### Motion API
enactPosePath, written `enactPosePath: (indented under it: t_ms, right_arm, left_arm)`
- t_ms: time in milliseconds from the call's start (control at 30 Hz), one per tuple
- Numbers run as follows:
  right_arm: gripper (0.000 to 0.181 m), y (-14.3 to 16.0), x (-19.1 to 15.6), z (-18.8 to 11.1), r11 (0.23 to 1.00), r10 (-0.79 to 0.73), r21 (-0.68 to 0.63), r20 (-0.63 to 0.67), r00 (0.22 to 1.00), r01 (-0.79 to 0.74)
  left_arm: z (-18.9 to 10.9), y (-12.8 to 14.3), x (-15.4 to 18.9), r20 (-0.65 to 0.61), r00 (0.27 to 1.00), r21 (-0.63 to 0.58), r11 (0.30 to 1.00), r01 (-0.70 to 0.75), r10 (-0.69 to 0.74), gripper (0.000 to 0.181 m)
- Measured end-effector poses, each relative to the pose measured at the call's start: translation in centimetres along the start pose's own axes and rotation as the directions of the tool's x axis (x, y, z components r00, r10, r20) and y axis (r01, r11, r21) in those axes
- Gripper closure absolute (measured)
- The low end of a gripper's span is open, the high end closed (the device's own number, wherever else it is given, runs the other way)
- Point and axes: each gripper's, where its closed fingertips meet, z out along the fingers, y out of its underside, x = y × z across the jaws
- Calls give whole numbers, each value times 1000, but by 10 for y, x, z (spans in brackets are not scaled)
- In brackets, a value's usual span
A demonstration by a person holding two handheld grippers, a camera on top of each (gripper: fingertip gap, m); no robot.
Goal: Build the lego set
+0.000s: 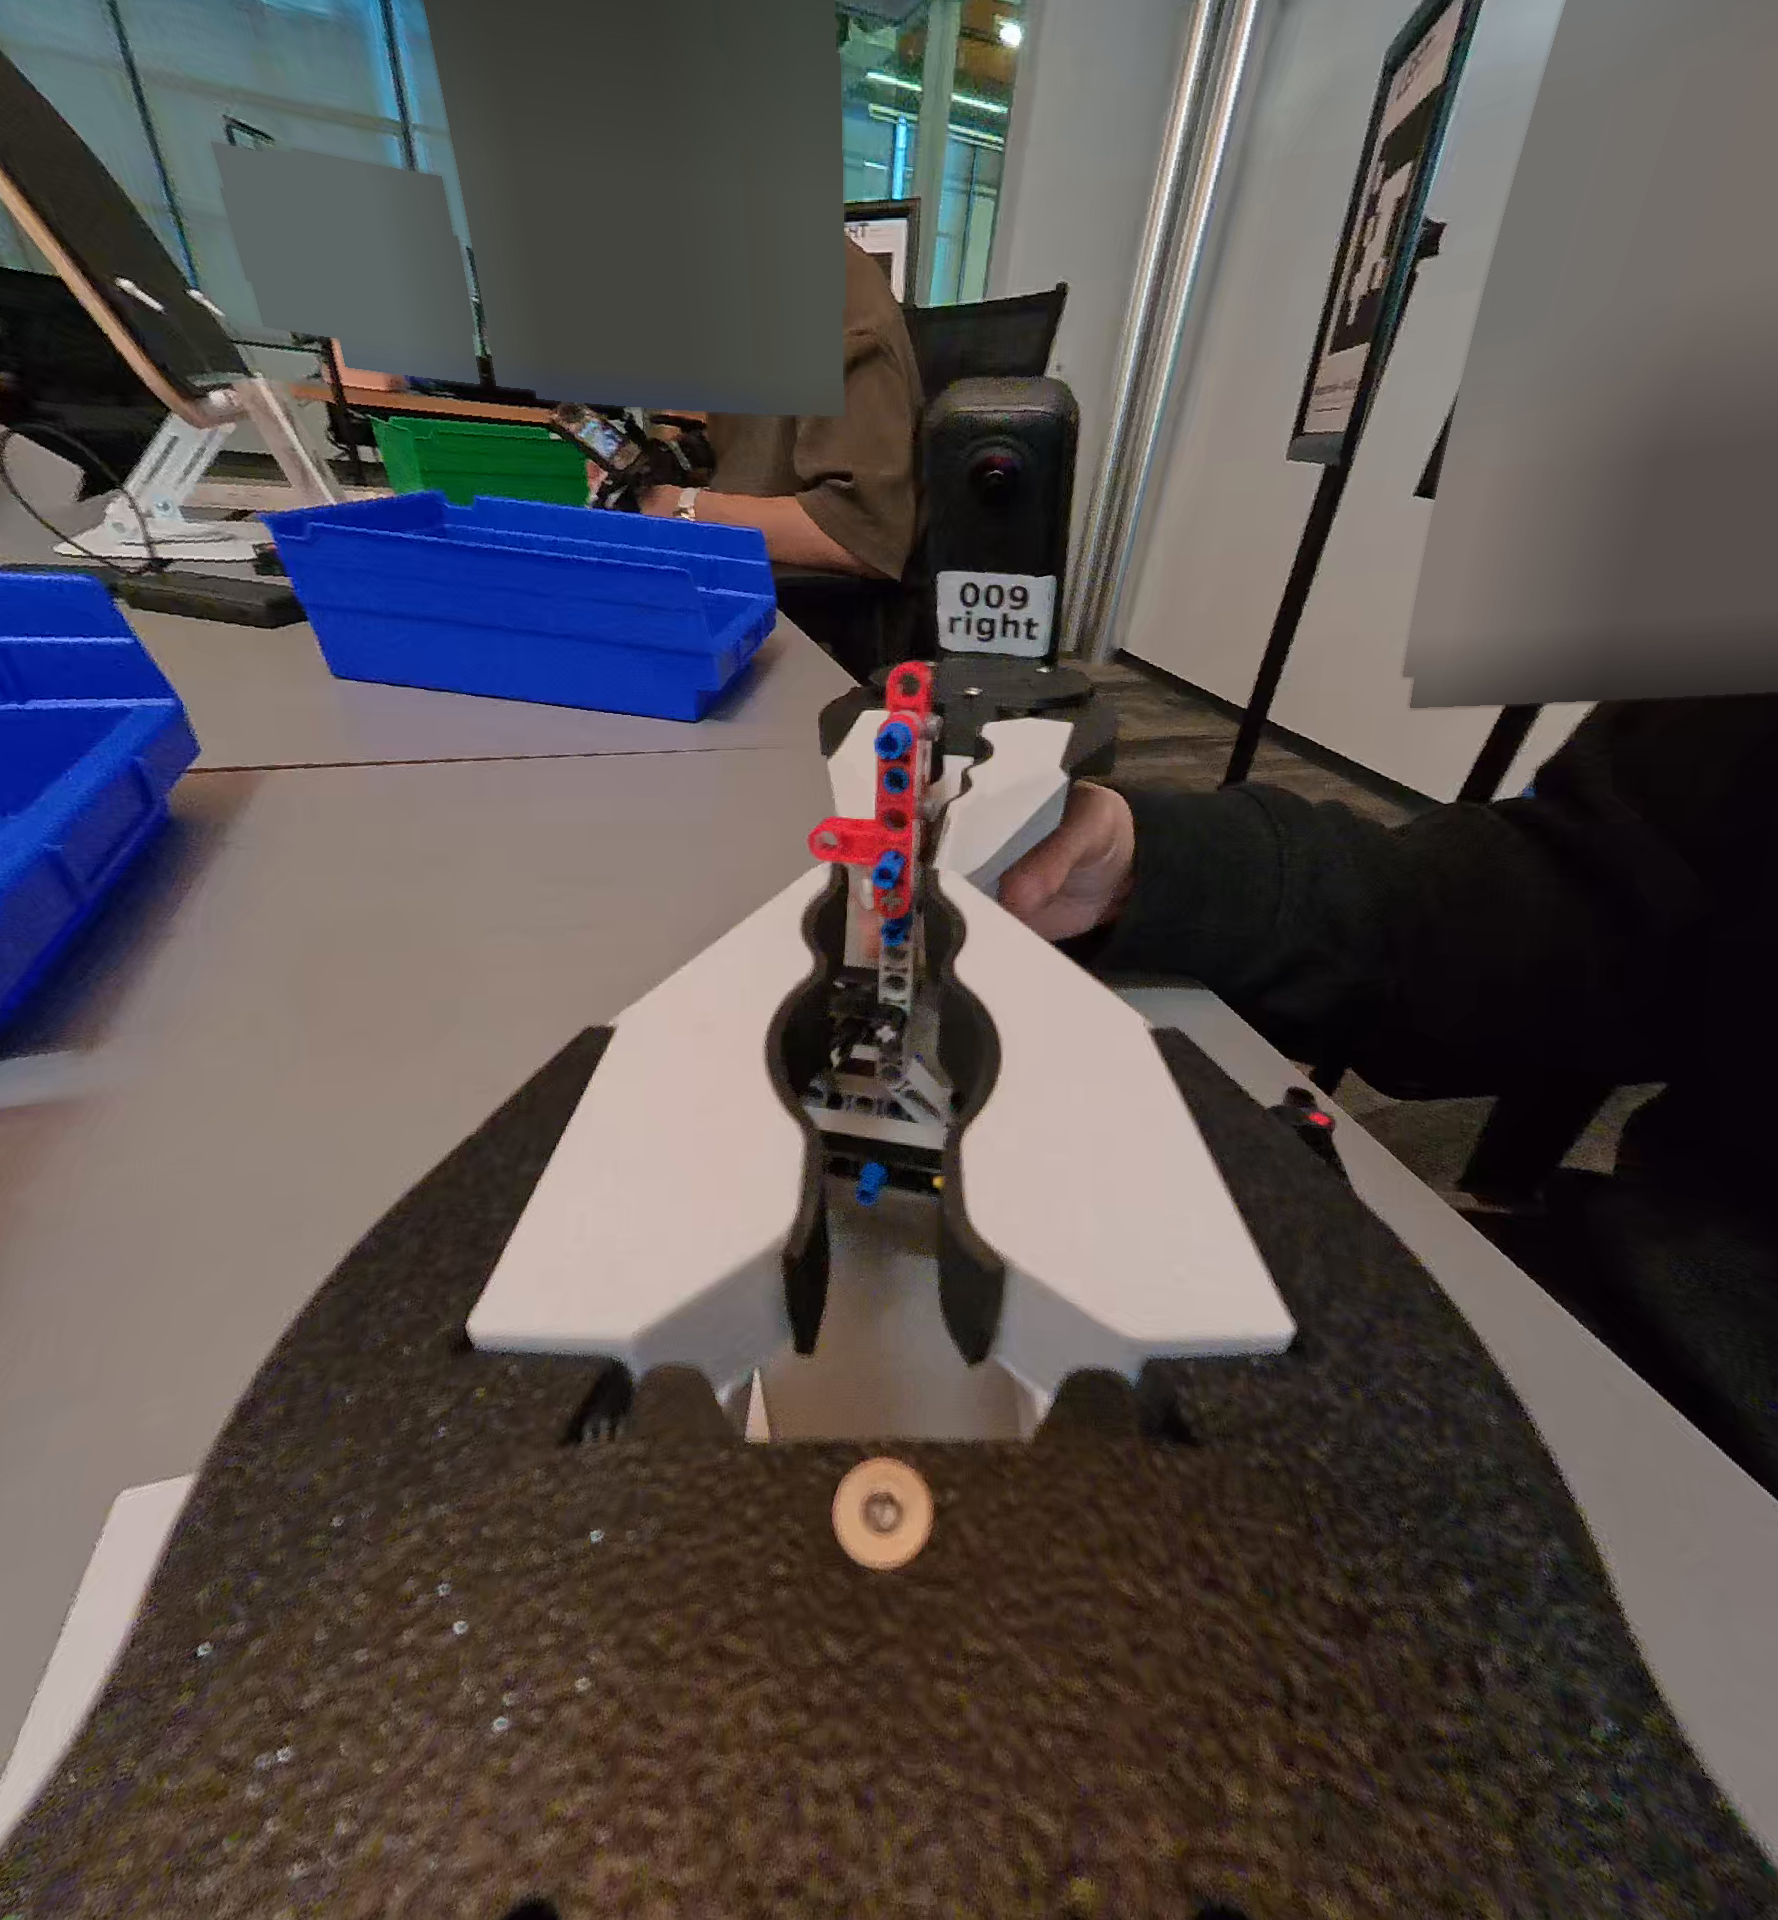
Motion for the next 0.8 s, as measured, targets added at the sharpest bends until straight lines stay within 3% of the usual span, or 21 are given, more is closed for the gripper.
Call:
enactPosePath:
  t_ms: [433,800]
  right_arm:
    - [176,11,-6,9,996,-43,-79,12,999,44]
    - [176,16,-2,13,991,-58,-119,-26,998,55]
  left_arm:
    - [-3,16,3,-43,998,-61,997,-45,42,177]
    - [-4,22,-1,-37,999,-39,999,-30,28,177]
